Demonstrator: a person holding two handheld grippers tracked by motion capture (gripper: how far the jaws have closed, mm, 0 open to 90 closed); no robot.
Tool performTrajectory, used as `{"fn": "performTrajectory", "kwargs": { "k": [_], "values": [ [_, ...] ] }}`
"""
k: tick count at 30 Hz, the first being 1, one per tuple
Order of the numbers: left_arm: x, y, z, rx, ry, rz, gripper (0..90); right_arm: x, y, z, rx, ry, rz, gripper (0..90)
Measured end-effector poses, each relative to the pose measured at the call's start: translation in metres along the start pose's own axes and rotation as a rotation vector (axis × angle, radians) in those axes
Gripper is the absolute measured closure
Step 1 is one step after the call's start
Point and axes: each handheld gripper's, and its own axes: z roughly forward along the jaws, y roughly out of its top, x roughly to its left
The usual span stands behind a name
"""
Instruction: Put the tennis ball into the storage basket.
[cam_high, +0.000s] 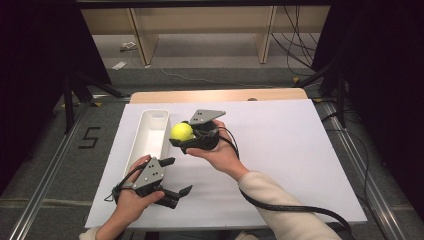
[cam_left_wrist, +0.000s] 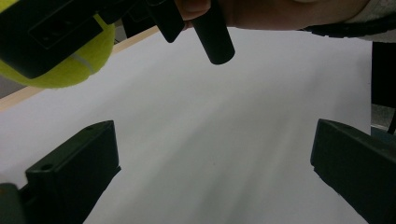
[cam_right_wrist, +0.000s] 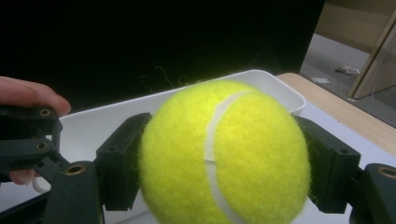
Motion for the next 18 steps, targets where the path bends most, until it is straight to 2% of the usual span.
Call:
{"fn": "performTrajectory", "kwargs": {
  "k": [18],
  "values": [
    [0.0002, -0.0001, -0.0003, -0.001, 0.000, -0.003, 0.5, 0.0047, 0.0032, 0.0083, 0.004, 0.013, -0.003, 26.5]
  ]
}}
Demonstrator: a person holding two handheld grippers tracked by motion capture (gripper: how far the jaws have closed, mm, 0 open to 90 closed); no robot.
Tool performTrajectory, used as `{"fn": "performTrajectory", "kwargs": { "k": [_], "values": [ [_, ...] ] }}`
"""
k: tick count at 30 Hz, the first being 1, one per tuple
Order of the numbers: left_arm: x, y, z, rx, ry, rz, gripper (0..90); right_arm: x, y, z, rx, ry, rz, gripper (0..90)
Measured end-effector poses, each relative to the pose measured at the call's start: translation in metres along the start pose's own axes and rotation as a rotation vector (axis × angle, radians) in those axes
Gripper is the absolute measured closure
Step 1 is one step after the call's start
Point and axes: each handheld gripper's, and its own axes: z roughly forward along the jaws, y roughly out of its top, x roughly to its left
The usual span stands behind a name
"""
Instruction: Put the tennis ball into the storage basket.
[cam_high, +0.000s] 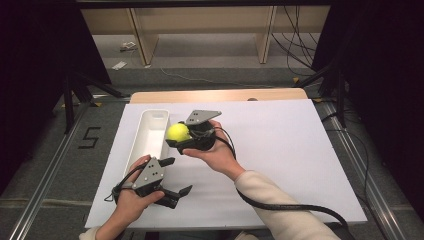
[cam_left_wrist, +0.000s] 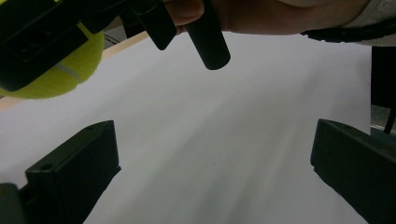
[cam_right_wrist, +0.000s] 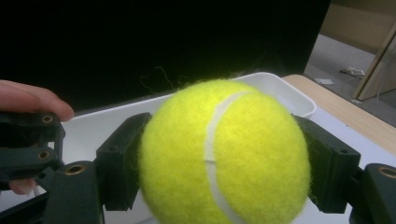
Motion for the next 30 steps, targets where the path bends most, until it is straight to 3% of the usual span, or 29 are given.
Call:
{"fn": "performTrajectory", "kwargs": {
  "k": [8, 30],
  "values": [
    [0.000, 0.000, -0.001, -0.002, -0.001, -0.001, 0.5, 0.004, 0.001, 0.008, 0.001, 0.017, -0.002, 26.5],
    [0.000, 0.000, 0.000, -0.004, -0.007, -0.004, 0.5, -0.001, 0.013, 0.012, -0.005, 0.001, -0.005, 26.5]
  ]
}}
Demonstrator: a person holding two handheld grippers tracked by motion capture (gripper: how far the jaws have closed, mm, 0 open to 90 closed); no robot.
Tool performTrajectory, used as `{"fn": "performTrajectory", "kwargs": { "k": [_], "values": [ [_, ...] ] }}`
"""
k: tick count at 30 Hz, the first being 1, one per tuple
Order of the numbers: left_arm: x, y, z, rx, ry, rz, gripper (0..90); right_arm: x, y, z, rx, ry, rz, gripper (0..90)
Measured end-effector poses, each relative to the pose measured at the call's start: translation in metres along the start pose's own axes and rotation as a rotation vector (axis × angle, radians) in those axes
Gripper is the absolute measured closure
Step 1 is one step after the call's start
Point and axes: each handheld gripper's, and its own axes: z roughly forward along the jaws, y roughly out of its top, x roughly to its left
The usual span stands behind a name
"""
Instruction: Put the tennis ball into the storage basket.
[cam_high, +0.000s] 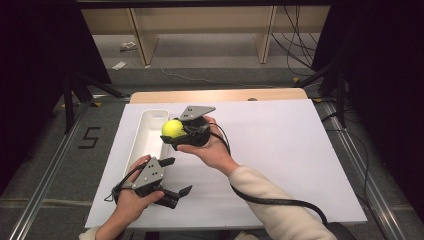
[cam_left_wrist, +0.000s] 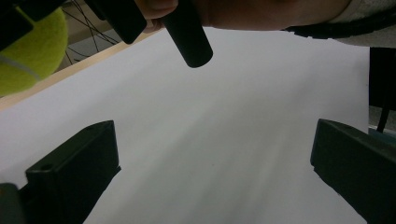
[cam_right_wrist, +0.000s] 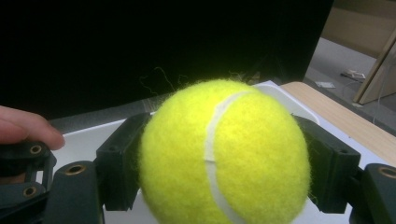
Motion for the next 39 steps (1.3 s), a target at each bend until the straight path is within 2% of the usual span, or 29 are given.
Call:
{"fn": "performTrajectory", "kwargs": {
  "k": [39],
  "values": [
    [0.000, 0.000, 0.000, -0.001, 0.002, 0.003, 0.5, 0.006, 0.007, 0.014, 0.005, 0.018, -0.006, 26.5]
  ]
}}
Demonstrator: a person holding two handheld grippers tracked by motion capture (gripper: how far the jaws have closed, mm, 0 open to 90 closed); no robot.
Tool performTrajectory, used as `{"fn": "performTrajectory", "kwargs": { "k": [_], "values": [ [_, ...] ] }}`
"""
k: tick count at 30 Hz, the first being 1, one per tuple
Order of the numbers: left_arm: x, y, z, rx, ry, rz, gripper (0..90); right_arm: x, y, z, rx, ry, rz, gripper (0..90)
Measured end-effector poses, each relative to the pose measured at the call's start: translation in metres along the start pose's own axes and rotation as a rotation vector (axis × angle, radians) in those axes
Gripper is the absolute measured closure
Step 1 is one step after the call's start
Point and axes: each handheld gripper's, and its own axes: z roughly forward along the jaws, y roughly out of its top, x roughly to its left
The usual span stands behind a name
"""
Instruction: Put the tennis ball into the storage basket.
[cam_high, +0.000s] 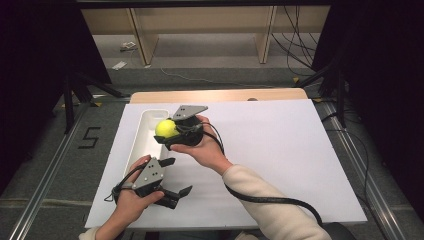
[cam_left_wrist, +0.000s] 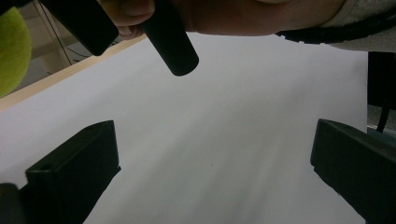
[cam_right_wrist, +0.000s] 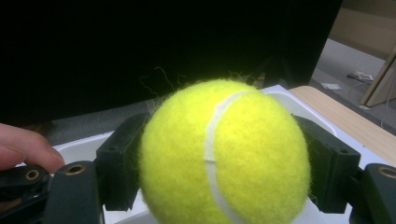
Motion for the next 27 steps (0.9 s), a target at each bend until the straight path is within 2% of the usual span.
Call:
{"fn": "performTrajectory", "kwargs": {
  "k": [27],
  "values": [
    [0.000, 0.000, 0.000, 0.001, -0.003, -0.002, 0.6, 0.000, 0.005, 0.012, 0.008, 0.012, -0.009, 26.5]
  ]
}}
